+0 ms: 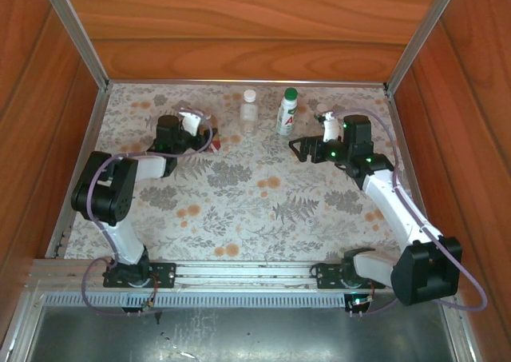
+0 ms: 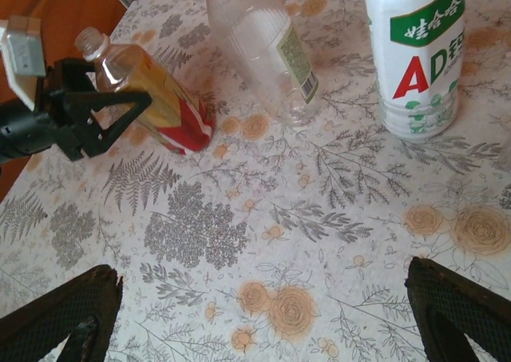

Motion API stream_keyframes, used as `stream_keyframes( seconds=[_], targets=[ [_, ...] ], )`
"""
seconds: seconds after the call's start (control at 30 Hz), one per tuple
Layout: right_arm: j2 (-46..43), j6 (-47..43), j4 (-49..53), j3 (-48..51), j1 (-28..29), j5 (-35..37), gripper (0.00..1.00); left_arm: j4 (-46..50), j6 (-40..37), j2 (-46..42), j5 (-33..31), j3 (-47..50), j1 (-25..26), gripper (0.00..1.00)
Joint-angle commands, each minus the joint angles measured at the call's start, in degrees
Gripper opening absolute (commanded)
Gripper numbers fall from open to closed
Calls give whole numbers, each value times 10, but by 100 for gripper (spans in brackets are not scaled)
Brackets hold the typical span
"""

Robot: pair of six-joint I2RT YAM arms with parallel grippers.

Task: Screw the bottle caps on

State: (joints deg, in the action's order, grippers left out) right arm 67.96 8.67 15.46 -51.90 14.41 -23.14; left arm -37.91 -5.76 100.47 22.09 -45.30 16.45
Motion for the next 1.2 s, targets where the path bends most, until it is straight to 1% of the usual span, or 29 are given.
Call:
stream_keyframes(
  seconds=[0.0, 0.17, 0.33, 0.4, 0.53, 0.63, 0.7, 0.77, 0.9, 0.97, 1.0, 1.17],
  targets=[
    [-11, -5, 11, 16, 9, 21, 97, 2, -59, -43, 83, 30, 46, 64],
    [-9, -8, 13, 17, 10, 31, 97, 2, -73, -65, 140, 53, 130, 64],
    [-18, -15, 23, 18, 17, 40, 96, 2, -87, -52, 178, 60, 190, 65],
    [-25, -21, 21, 21, 20, 52, 96, 1, -99, -38, 182, 61, 201, 66],
    [-28, -23, 31, 15, 22, 64, 96, -10, -97, -17, 187, 56, 203, 67],
    [-31, -21, 37, 12, 23, 65, 96, -29, -92, -14, 183, 61, 203, 78],
    [-33, -21, 39, 13, 23, 66, 96, -62, -84, -10, 180, 71, 203, 85],
    [-34, -19, 40, 13, 23, 66, 96, -136, -66, 0, 182, 94, 203, 89],
    [-34, -15, 40, 14, 25, 66, 96, -311, -15, 46, 179, 134, 203, 90],
    [-34, -13, 42, 15, 27, 65, 96, -422, 20, 86, 160, 150, 203, 91],
    [-34, -12, 42, 15, 28, 64, 96, -434, 19, 96, 161, 151, 204, 90],
    [-34, -5, 42, 21, 33, 65, 95, -434, 15, 107, 160, 142, 216, 90]
  ],
)
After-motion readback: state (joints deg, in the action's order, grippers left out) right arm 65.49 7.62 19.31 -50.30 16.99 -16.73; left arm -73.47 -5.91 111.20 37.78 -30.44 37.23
